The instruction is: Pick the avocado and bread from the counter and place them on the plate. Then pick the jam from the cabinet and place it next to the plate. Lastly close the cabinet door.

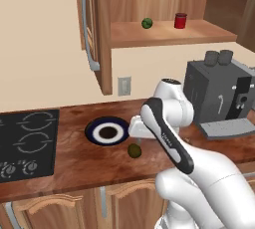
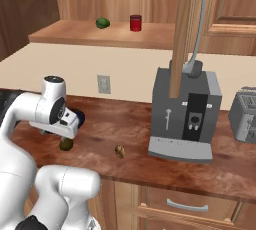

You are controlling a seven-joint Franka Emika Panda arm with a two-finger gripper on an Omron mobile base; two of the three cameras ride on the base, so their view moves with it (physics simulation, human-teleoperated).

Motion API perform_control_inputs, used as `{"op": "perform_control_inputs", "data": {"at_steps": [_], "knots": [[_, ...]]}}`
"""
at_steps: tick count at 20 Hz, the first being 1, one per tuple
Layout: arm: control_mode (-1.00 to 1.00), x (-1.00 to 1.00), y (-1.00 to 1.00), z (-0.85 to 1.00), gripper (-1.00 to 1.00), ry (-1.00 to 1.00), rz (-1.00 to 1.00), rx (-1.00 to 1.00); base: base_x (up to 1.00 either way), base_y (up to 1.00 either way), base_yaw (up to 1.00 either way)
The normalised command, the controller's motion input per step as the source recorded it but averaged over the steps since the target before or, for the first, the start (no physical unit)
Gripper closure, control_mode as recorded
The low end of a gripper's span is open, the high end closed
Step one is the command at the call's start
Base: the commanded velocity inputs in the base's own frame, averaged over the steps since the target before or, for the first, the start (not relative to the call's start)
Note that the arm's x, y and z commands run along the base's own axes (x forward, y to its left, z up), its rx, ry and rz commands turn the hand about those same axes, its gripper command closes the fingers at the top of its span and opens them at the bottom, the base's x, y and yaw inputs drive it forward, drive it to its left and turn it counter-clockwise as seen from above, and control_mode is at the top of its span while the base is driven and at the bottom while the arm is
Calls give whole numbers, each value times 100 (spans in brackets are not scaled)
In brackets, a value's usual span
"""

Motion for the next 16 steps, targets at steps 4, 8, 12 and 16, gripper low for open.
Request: {"op": "perform_control_inputs", "data": {"at_steps": [4, 8, 12, 16], "knots": [[-100, 2, 0, -22, -100, 0, -1, 0, 0, 0, 0], [-100, 2, 0, -10, -100, 0, 0, 0, 0, 0, 0], [-100, 14, 0, -1, -100, 0, 0, 0, 0, 0, 0], [-100, 24, 0, -1, -100, 3, 0, 0, 0, 0, 0]]}}
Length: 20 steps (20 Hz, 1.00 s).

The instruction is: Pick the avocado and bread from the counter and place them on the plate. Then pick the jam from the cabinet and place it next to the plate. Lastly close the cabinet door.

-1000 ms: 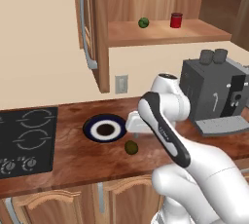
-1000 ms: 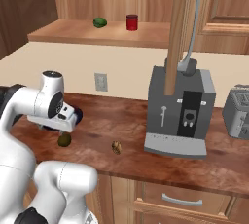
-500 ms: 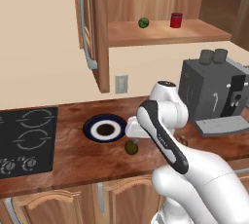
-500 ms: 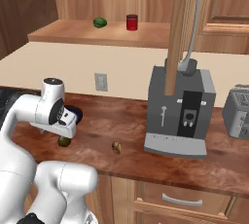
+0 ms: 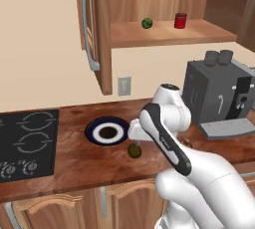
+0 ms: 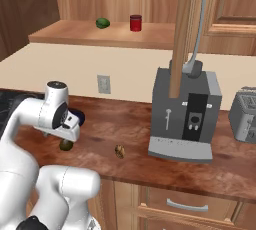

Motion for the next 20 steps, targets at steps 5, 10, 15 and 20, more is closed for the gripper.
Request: {"op": "perform_control_inputs", "data": {"at_steps": [5, 10, 15, 20], "knots": [[-100, 26, 2, -9, -100, 1, 0, 0, 0, 0, 0], [-100, 21, 6, -12, -100, 2, 0, -1, 0, 0, 0], [-100, 11, 12, -15, -100, 3, 0, -4, 0, 0, 0], [-100, 6, 3, -17, -100, 1, 0, -2, 0, 0, 0]]}}
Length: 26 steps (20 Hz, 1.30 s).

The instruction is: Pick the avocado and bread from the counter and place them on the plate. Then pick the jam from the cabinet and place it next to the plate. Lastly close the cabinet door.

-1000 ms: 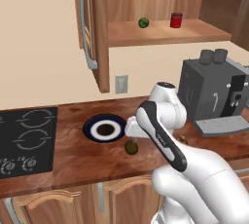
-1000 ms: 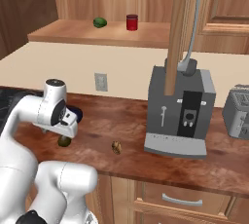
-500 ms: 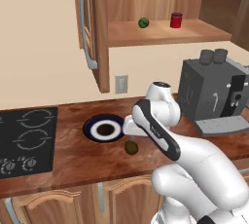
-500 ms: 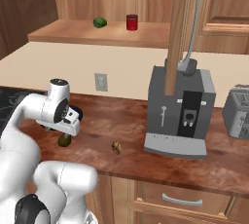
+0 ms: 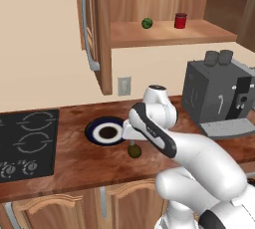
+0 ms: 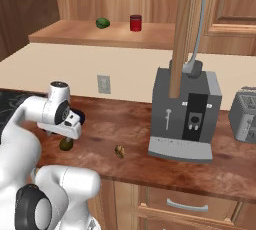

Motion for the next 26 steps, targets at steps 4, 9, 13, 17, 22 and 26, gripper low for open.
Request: {"op": "perform_control_inputs", "data": {"at_steps": [4, 9, 13, 17, 22, 26], "knots": [[-100, 6, 0, -19, -100, 0, 0, 0, 0, 0, 0], [-100, 5, 0, -20, -100, 0, 0, 0, 0, 0, 0], [-100, 3, 0, -12, -100, 0, 0, 0, 0, 0, 0], [-100, 10, 0, -11, -100, 0, 0, 0, 0, 0, 0], [-100, 13, 1, -11, -100, 2, 0, 0, 0, 0, 0], [-100, 13, 3, -7, -100, 3, 0, 0, 0, 0, 0]]}}
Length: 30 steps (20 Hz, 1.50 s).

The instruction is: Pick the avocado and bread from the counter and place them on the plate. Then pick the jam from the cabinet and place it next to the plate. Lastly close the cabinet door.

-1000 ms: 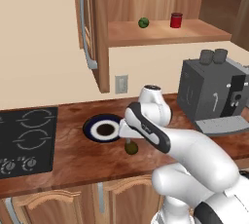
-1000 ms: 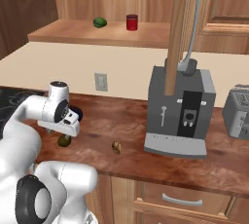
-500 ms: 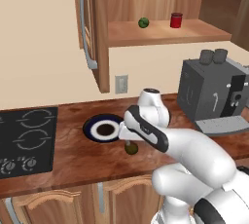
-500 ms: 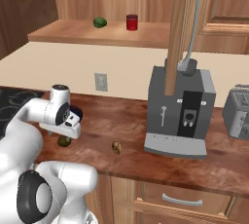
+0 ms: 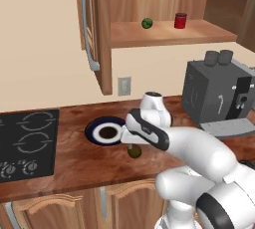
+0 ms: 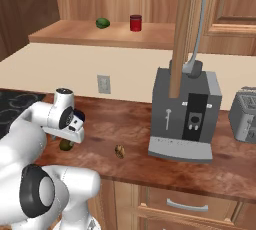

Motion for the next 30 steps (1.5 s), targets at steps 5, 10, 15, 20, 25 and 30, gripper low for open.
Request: {"op": "perform_control_inputs", "data": {"at_steps": [5, 10, 15, 20, 25, 30], "knots": [[-100, 15, 12, -6, -100, 4, 0, -1, 0, 0, 0], [-100, 12, 6, -11, -100, 1, 0, -3, 0, 0, 0], [-100, 4, 0, -10, -100, 0, 0, -2, 0, 0, 0], [-100, 0, 0, -5, -100, 0, 0, -1, 0, 0, 0], [-100, 2, 0, -7, -100, 0, 0, -1, 0, 0, 0], [-100, 5, 0, -11, -100, 0, 0, 0, 0, 0, 0]]}}
